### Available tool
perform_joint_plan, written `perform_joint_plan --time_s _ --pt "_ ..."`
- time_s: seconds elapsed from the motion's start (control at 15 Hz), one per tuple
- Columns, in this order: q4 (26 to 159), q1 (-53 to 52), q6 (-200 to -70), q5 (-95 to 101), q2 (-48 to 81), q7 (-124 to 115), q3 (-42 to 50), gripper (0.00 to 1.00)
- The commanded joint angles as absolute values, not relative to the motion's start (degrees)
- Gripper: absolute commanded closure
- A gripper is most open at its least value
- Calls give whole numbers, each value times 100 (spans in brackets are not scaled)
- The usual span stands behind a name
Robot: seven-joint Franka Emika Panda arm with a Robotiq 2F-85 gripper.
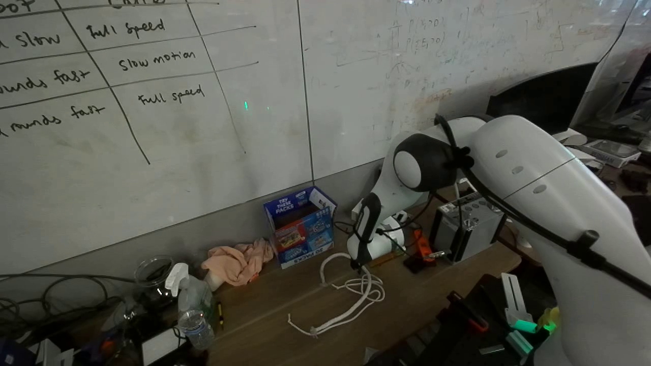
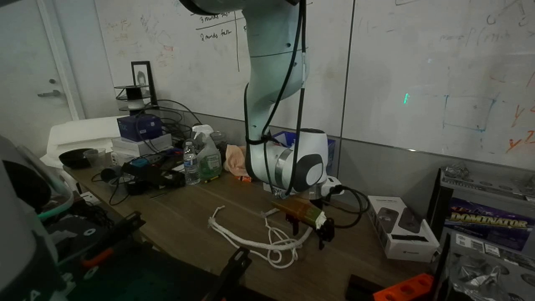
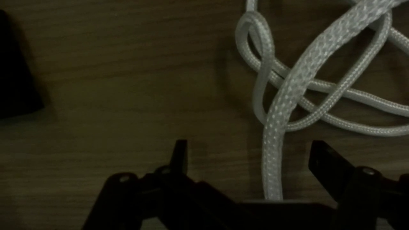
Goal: Put the white ropes inside the blue box.
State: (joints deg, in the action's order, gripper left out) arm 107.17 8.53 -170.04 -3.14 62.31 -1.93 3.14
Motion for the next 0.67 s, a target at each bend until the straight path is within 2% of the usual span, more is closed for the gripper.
perform_joint_plan --time_s 0.0,0.27,0.6 --pt "10636 858 -17100 -370 6285 -228 317 32" --pt "10638 842 -17068 -368 6284 -243 332 65" --pt "10592 610 -16746 -331 6198 -354 508 100"
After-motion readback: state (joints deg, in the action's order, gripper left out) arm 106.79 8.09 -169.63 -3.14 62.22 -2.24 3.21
